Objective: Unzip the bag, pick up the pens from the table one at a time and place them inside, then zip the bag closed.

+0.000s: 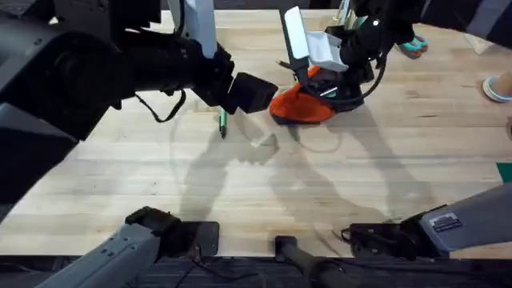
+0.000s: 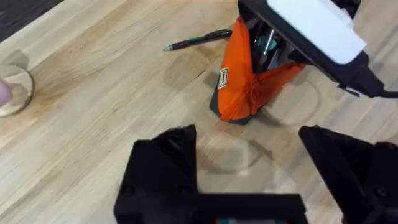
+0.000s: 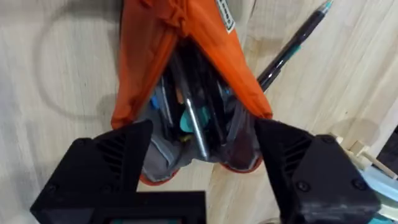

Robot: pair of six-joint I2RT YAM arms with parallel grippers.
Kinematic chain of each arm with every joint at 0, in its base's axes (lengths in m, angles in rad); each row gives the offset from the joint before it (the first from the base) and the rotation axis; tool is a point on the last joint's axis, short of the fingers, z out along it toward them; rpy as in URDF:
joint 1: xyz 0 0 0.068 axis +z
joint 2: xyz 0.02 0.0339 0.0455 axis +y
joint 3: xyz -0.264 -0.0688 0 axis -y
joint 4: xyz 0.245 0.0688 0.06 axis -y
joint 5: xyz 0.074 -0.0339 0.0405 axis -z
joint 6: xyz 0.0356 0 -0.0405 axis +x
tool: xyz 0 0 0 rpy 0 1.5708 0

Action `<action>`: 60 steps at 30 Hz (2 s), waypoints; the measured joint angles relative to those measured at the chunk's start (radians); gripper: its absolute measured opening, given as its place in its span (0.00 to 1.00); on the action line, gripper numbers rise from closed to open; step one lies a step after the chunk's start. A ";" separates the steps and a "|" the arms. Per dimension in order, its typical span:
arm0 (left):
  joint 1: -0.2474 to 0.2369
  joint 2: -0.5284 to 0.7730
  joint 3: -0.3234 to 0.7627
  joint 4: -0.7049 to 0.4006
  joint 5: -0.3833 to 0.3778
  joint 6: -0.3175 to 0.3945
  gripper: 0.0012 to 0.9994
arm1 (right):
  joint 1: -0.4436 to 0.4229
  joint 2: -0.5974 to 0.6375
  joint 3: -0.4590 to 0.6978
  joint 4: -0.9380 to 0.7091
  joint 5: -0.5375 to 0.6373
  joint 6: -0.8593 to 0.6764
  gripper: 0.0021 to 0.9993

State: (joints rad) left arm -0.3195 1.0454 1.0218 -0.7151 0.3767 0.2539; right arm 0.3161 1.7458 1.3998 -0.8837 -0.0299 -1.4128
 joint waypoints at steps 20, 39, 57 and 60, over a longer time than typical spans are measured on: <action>0.000 0.000 0.000 -0.004 0.000 0.000 0.99 | 0.000 0.000 0.000 0.000 0.000 -0.002 1.00; 0.000 0.000 0.000 -0.004 0.000 0.000 0.99 | 0.007 0.000 0.002 -0.005 0.000 0.151 1.00; 0.000 0.000 0.000 -0.004 0.000 0.000 0.99 | 0.007 -0.006 0.307 -0.157 -0.006 0.851 1.00; 0.000 0.000 0.000 -0.004 0.000 0.000 0.99 | 0.009 -0.012 0.339 -0.158 -0.010 0.927 1.00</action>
State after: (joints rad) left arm -0.3195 1.0454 1.0218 -0.7189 0.3766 0.2539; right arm 0.3251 1.7338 1.7392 -1.0416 -0.0402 -0.4862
